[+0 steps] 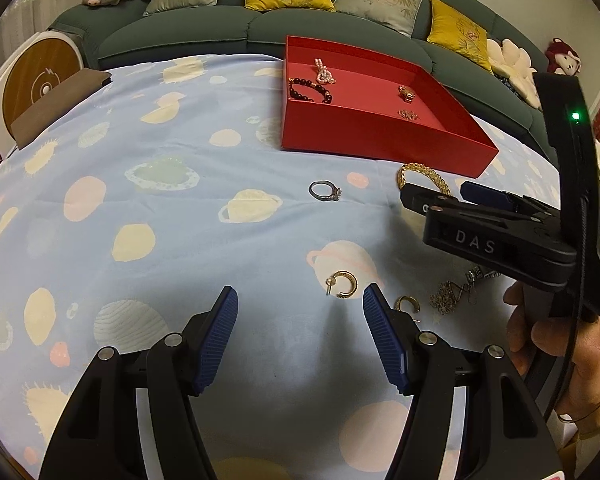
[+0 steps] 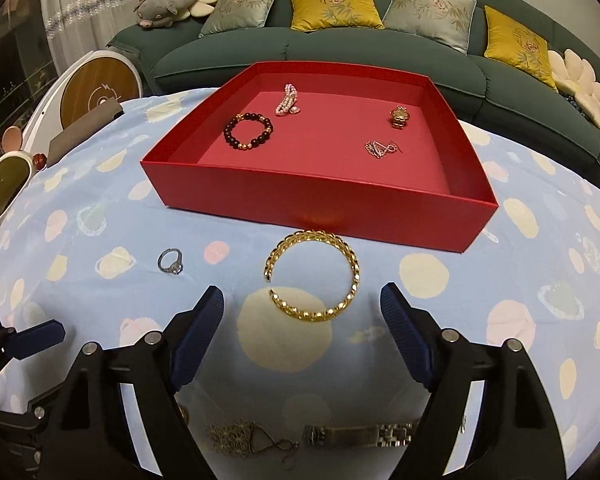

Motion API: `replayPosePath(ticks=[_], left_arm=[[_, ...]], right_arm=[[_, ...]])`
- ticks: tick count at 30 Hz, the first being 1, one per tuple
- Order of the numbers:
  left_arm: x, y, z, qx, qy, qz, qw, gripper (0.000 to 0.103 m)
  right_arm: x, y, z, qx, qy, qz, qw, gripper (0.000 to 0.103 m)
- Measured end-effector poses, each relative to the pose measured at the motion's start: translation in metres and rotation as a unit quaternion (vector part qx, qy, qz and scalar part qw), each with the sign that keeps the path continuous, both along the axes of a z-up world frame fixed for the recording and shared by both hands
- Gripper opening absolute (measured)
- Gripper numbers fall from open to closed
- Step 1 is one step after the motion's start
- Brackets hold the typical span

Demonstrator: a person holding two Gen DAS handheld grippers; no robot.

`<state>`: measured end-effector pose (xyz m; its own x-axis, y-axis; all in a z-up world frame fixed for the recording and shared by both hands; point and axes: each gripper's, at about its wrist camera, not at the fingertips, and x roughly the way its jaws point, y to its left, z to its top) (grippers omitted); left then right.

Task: Organize jewelry
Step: 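Lower the right gripper onto the gold chain bangle and close it, then close the left gripper on the silver heart-pendant chain while the right gripper holds the bangle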

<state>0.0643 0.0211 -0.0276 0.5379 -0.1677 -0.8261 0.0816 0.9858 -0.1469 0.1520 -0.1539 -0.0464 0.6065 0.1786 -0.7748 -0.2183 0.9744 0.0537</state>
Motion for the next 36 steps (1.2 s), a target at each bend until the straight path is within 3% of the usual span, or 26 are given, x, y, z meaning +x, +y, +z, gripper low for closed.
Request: replayPosePath(ticks=[3, 6, 12, 16, 22, 27, 31, 34, 36], left_arm=[[0.001, 0.0, 0.001, -0.003, -0.001, 0.0, 1.0, 0.063], [0.001, 0.001, 0.002, -0.006, 0.001, -0.002, 1.0, 0.063], [0.002, -0.01, 0.006, -0.031, 0.002, -0.012, 0.9995, 0.063], [-0.005, -0.039, 0.01, -0.035, -0.007, -0.055, 0.9978, 0.063], [-0.012, -0.089, -0.001, 0.001, -0.02, -0.131, 0.9912, 0.063], [-0.01, -0.113, -0.018, 0.036, -0.026, -0.157, 0.9866, 0.061], [-0.01, -0.123, -0.022, 0.063, -0.046, -0.171, 0.9822, 0.046], [-0.01, -0.124, -0.023, 0.069, -0.062, -0.172, 0.9807, 0.029], [-0.008, -0.122, -0.022, 0.066, -0.065, -0.173, 0.9805, 0.004]], right_arm=[[0.015, 0.0, -0.006, 0.014, 0.015, -0.008, 1.0, 0.072], [0.024, -0.002, -0.012, 0.015, 0.017, -0.018, 1.0, 0.054], [0.015, -0.013, -0.005, 0.025, 0.014, -0.028, 0.999, 0.054], [-0.002, -0.035, 0.019, 0.042, 0.009, -0.04, 0.998, 0.054], [-0.039, -0.087, 0.054, 0.051, -0.004, -0.082, 0.995, 0.054], [-0.053, -0.121, 0.061, 0.074, -0.01, -0.106, 0.992, 0.054], [-0.057, -0.135, 0.063, 0.08, -0.011, -0.112, 0.99, 0.054], [-0.06, -0.139, 0.066, 0.079, -0.017, -0.113, 0.99, 0.054], [-0.061, -0.141, 0.067, 0.08, -0.017, -0.112, 0.99, 0.054]])
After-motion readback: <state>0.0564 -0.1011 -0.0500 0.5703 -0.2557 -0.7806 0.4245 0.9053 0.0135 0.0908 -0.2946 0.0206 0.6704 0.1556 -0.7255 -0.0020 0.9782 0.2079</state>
